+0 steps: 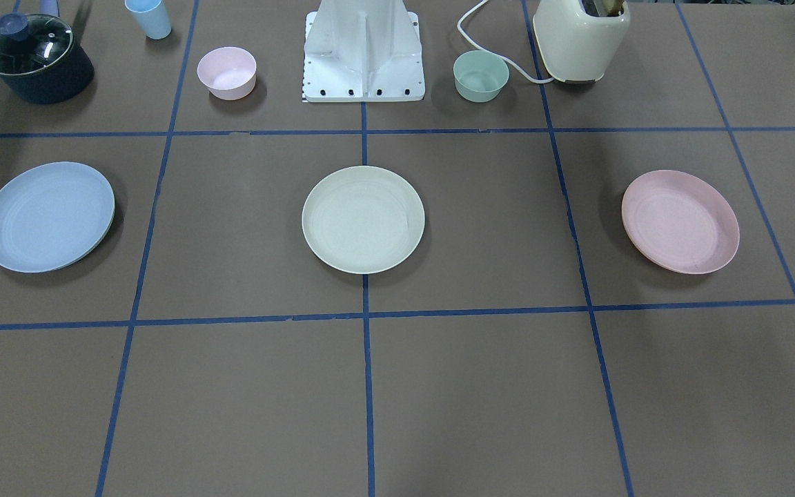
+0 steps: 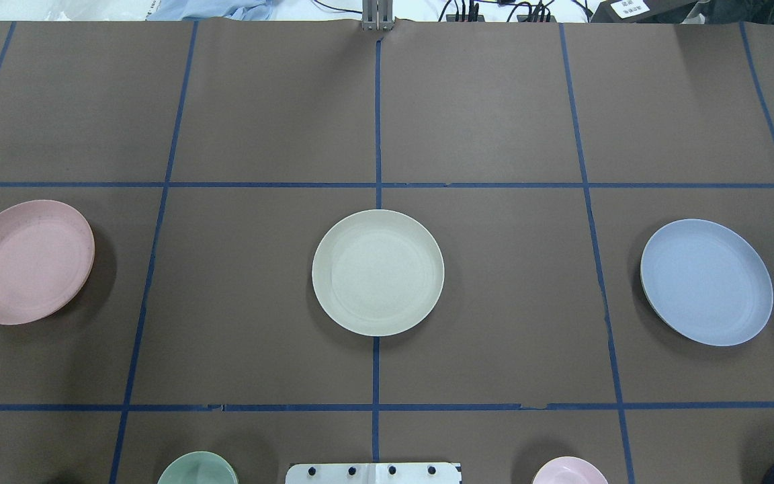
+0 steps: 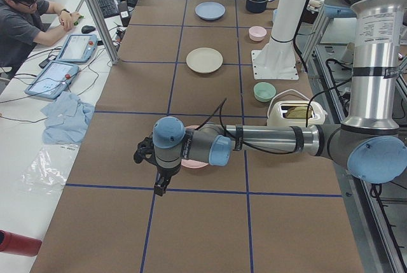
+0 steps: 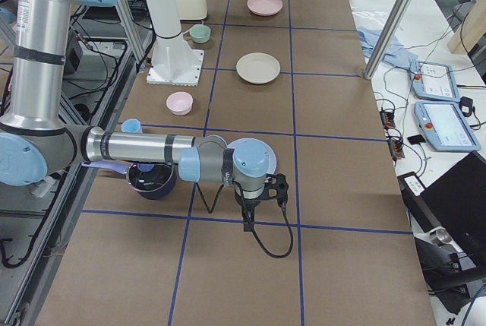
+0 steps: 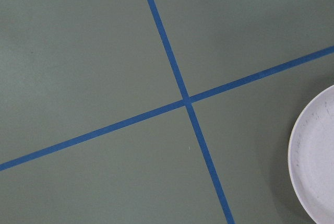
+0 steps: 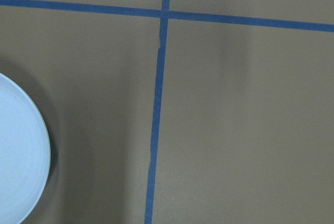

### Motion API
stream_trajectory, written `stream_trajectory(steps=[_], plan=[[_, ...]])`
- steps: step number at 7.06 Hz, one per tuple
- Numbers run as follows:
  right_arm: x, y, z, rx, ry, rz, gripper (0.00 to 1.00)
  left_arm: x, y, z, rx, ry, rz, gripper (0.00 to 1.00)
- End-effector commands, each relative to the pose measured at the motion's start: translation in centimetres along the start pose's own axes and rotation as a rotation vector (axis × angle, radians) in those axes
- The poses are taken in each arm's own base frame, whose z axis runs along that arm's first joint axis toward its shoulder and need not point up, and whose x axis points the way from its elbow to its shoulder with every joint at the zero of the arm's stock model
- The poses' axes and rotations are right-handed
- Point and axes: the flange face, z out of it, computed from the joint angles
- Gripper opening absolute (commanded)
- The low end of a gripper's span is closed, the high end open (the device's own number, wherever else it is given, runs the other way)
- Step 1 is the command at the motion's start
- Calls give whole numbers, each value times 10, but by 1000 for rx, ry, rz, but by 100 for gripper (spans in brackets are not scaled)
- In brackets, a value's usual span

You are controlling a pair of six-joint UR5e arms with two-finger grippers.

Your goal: Stack three plates with pink and blue

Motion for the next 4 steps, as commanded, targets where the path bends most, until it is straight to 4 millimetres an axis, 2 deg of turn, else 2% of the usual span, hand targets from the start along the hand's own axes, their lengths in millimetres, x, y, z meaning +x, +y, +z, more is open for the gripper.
stream_trajectory(steps=[1, 3, 4], plan=[[-3, -2, -3, 7, 0, -6, 100, 2, -4, -5, 51, -11, 49, 100], [-13, -4, -14, 29, 0, -26, 100, 8, -5, -12, 118, -26, 118, 100], [-22, -7, -24, 50, 5, -46, 100, 4, -2, -7, 150, -61, 146, 100]])
